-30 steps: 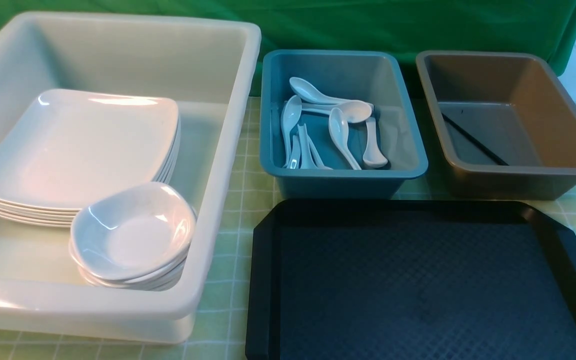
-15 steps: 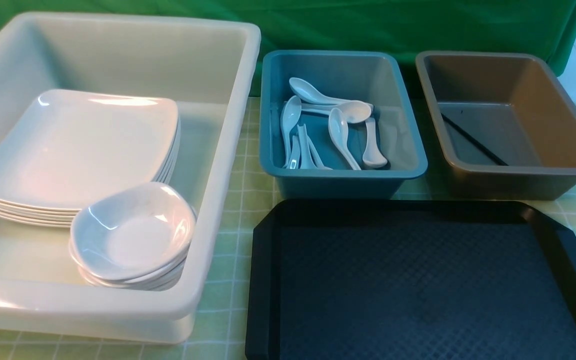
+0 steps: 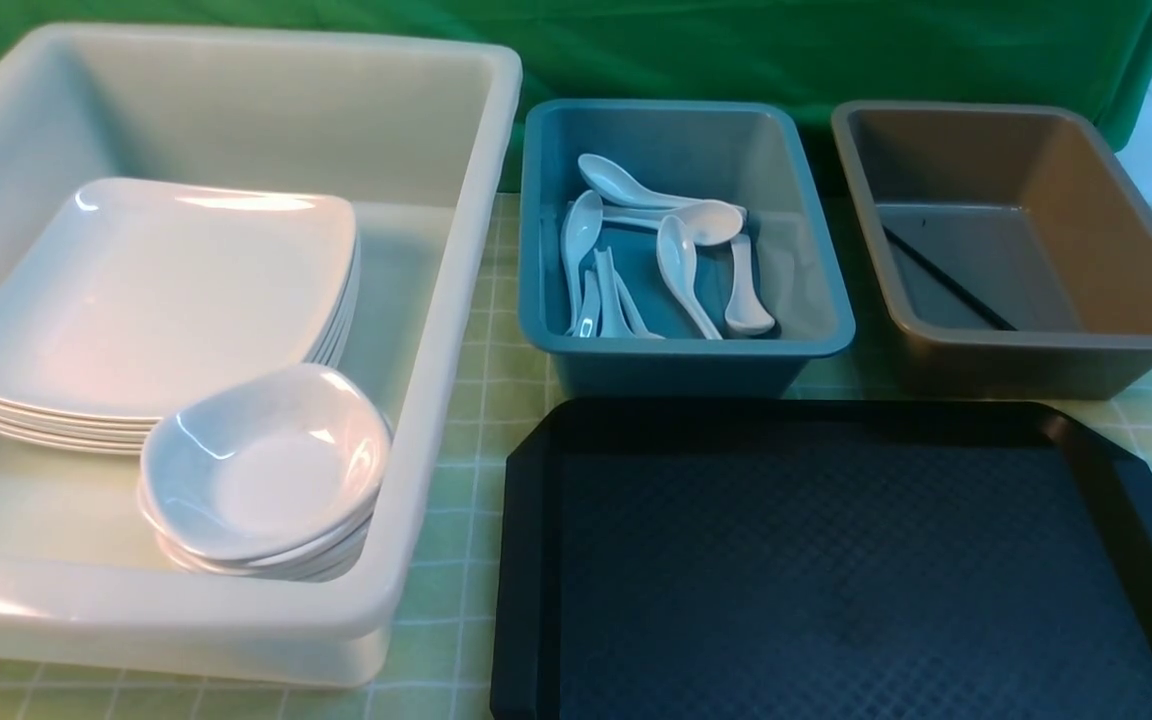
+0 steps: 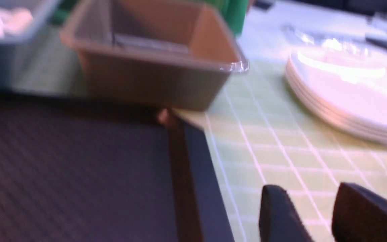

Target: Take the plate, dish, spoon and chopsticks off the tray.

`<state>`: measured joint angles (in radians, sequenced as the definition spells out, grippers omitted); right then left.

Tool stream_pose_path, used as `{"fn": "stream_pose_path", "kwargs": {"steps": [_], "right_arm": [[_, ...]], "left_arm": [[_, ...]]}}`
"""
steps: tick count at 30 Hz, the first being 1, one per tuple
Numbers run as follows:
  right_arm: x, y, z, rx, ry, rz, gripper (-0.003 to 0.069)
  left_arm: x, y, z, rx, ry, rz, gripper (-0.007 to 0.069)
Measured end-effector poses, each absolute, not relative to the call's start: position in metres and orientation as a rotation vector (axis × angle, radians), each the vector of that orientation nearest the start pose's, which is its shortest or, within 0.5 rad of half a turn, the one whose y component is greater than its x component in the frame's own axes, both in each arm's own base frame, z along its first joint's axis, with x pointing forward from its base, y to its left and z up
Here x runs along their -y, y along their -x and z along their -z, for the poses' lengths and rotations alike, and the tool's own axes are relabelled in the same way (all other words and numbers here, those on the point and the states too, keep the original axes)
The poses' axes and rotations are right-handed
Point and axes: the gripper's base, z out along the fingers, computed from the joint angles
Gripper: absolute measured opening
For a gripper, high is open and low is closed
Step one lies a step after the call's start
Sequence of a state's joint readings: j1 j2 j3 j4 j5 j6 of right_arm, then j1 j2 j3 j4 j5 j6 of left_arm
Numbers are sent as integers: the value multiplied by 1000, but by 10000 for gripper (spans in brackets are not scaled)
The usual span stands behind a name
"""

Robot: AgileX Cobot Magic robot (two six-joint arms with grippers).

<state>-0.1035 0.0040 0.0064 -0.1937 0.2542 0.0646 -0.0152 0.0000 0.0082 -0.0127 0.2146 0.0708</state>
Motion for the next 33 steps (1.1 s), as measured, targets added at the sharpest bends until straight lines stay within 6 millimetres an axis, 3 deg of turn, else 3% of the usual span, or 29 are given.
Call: {"fn": "stream_pose_path", "kwargs": {"steps": [33], "right_arm": [[7,-55,-188,-1743,27,153,239]], "left_arm": [[1,-56,-191,-1702,-68,-34,-2]]}}
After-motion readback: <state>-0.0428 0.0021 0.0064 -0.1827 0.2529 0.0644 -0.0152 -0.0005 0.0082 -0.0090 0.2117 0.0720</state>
